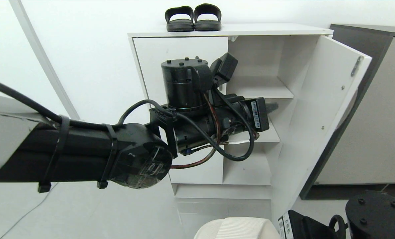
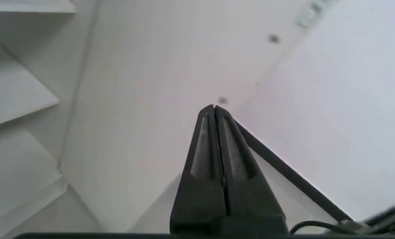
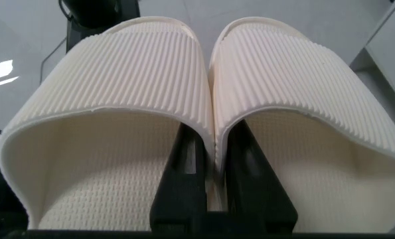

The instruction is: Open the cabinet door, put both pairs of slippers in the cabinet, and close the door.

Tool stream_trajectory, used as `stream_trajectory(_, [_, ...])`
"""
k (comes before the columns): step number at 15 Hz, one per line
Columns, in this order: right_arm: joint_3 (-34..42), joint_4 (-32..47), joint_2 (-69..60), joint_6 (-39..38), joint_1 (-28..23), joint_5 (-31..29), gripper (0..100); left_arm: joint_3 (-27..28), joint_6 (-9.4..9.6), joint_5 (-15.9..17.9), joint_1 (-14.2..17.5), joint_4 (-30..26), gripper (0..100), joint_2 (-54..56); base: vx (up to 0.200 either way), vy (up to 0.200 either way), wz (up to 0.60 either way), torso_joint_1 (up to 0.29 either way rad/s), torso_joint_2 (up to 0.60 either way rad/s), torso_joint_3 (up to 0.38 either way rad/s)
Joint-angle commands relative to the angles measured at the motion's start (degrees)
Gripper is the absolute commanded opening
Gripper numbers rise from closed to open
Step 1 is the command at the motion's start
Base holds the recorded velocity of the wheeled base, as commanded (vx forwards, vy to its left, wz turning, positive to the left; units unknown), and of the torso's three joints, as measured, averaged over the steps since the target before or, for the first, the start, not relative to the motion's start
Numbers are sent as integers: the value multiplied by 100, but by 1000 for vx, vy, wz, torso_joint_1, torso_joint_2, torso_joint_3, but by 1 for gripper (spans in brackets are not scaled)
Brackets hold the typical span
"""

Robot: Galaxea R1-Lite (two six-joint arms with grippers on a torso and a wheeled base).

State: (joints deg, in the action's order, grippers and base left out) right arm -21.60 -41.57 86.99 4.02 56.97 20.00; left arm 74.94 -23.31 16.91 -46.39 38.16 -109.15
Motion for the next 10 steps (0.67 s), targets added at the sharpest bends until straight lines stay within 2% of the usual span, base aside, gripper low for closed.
stream_trajectory(1, [7,0,20,2,-1,3,0,4,2,-3,68,-1,0,8,0,0,0,0,0,0])
stream_trajectory(2, [7,0,20,2,-1,3,0,4,2,-3,68,-1,0,8,0,0,0,0,0,0])
stream_trajectory(5, [7,0,20,-7,-19,-14,0,-58,11,-30,402,34,0,70,0,0,0,0,0,0])
stream_trajectory(6, [-28,-9,-24,-7,-63,-128,0,-313,11,-223,508,34,0,263,0,0,0,0,0,0])
stream_trajectory(7, [-134,0,-24,-42,-195,-541,0,-691,28,-469,604,34,0,500,0,0,0,0,0,0])
stream_trajectory(8, [-248,9,37,-147,-283,-1218,0,-1139,63,-768,692,43,0,887,0,0,0,0,0,0])
stream_trajectory(9, [-301,0,213,-437,-353,-1921,0,-1605,151,-1032,842,34,0,1335,0,0,0,0,0,0])
stream_trajectory(10, [-353,-9,354,-692,-370,-2370,0,-1930,257,-1190,947,34,0,1661,0,0,0,0,0,0])
